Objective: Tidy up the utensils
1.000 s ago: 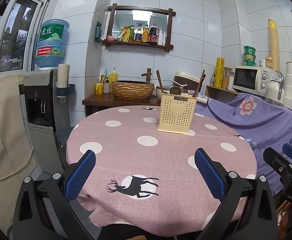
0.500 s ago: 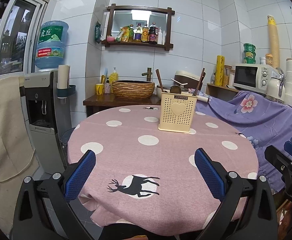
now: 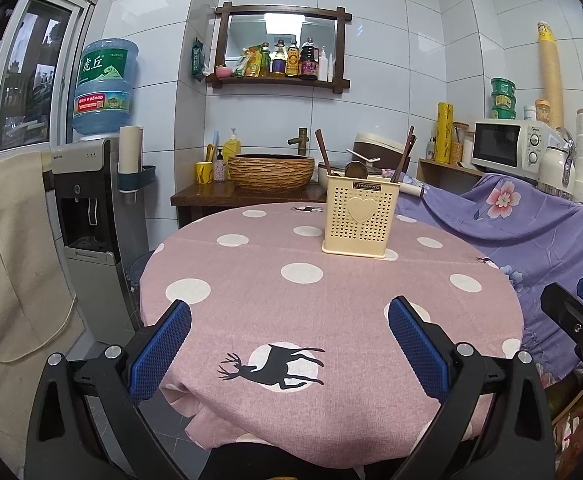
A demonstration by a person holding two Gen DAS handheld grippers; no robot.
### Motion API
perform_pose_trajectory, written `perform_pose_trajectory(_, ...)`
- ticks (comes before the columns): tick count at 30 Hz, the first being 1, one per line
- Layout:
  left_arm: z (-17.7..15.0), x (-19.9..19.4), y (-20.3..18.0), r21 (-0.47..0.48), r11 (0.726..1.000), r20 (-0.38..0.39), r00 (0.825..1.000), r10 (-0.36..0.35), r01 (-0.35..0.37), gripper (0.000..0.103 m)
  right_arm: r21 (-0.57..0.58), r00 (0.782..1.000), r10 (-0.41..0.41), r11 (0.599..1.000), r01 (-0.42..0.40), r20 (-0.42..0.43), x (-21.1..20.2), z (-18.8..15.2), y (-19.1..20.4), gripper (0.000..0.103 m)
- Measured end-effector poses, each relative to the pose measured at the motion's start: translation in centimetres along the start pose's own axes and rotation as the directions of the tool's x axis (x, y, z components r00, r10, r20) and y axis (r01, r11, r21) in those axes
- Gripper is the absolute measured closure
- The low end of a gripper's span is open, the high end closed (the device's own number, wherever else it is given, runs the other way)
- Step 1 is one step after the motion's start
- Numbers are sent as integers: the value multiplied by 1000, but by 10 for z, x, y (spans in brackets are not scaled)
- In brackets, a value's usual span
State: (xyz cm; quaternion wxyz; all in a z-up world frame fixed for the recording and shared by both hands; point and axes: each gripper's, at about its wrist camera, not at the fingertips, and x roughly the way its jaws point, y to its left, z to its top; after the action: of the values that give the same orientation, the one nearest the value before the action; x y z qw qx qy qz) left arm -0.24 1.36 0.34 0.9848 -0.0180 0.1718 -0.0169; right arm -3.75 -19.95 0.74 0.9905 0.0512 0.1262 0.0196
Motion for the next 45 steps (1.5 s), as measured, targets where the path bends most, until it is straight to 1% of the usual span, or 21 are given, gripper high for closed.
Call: perform_pose_trajectory(45,-1,3,-2,14,1000,-18,1000,10,-10,6,-5,1000,6,1000,-6,-16,1,-1,1,6)
